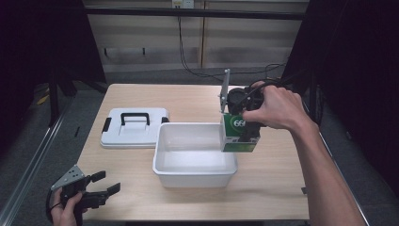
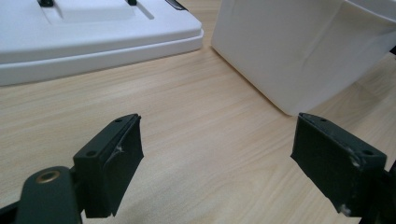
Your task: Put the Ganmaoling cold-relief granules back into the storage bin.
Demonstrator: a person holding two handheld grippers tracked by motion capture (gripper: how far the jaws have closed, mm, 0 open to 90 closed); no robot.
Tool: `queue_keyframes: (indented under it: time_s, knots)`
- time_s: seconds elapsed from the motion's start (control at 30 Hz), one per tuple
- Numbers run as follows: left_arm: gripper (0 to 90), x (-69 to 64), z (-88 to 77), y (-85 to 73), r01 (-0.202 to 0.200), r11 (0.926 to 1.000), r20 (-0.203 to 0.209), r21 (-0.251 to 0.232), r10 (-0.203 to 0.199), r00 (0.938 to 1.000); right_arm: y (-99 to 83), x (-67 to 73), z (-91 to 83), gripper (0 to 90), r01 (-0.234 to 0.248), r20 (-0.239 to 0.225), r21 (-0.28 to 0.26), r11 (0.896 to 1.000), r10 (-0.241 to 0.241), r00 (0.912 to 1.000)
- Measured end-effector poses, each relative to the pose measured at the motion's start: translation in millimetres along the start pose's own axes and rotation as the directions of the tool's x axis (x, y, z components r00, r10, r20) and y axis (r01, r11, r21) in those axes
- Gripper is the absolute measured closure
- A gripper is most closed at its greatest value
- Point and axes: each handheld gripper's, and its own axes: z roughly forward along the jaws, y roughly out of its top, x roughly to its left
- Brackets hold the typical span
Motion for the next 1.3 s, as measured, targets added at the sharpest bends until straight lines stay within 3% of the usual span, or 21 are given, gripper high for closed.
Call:
queue_keyframes:
  time_s: [0.27,0.47,0.57,0.77,1.1,1.3]
  knots:
    - [15.9,-0.3,-0.2,-0.2,0.0,1.0,0.002,0.001,0.0,1.0,16.2,-3.0,7.2,16.1,0.034,0.002,-0.001,0.999,-0.034,0.9994]
    - [15.9,-0.1,0.3,-0.4,0.002,1.0,0.004,0.001,-0.002,1.0,26.5,-7.7,17.4,16.1,0.031,-0.01,-0.002,1.0,-0.031,0.9995]
    - [15.8,-0.4,-0.2,-0.3,-0.002,1.0,0.003,-0.002,0.002,1.0,32.9,-10.0,24.1,16.1,0.05,0.006,-0.014,0.999,-0.05,0.9987]
    - [15.8,-0.3,-0.3,-0.3,-0.002,1.0,0.003,-0.002,0.002,1.0,38.7,-10.2,36.4,16.1,0.055,-0.021,-0.006,0.998,-0.055,0.9982]
    - [15.8,-0.1,0.4,-0.4,-0.002,1.0,0.006,0.002,0.002,1.0,49.5,-12.3,55.0,16.0,0.068,-0.013,0.021,0.997,-0.067,0.9976]
    - [15.9,0.3,0.5,-0.4,0.0,1.0,0.005,0.001,0.0,1.0,48.8,-16.2,71.3,16.0,0.063,-0.041,0.025,0.998,-0.062,0.9972]
